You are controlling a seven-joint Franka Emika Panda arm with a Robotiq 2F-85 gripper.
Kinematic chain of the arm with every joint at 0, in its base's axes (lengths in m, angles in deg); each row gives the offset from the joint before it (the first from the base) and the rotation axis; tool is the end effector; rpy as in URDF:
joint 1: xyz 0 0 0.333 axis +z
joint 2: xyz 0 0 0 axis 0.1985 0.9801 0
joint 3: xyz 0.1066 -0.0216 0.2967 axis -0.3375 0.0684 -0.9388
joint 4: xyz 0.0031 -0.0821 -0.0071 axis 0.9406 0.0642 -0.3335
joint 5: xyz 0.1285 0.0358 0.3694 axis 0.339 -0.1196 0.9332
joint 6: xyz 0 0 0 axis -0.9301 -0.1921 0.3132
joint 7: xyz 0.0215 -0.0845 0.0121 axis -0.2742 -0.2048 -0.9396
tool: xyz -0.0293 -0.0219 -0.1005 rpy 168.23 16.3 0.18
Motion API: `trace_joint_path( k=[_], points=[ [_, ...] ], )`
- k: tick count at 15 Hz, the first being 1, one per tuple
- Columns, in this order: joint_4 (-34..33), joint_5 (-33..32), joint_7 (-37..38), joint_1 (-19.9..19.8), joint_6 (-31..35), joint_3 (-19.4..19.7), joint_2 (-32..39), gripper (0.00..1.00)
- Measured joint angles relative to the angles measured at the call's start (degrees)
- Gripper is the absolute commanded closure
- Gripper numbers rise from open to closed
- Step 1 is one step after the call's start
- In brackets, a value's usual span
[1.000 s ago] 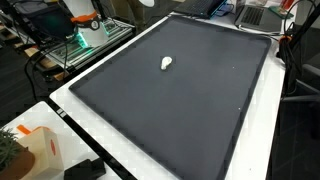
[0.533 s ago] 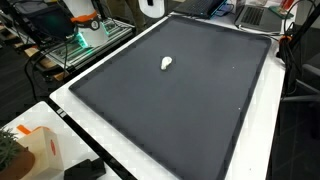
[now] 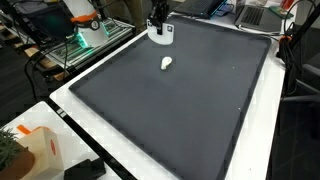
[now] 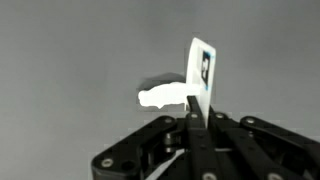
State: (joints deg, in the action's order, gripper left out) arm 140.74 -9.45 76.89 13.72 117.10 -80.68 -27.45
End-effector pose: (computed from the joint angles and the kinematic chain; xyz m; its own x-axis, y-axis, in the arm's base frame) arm 0.4501 0.0577 0.3282 0.9824 0.1868 -0.0064 0.1869 -0.9817 0.0354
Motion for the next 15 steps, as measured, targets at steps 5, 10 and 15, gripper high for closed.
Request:
trace_joint_path(
  k=[5,10,15],
  points=[
    [0.05,0.00,0.00,0.29,0.00,-0.08,-0.52,0.99],
    [2.28,0.60,-1.42,1.35,0.13,-0.16,2.50,0.99],
    [3.37,1.81,-2.49,1.85,4.17,-0.44,4.17,0.99]
  ],
)
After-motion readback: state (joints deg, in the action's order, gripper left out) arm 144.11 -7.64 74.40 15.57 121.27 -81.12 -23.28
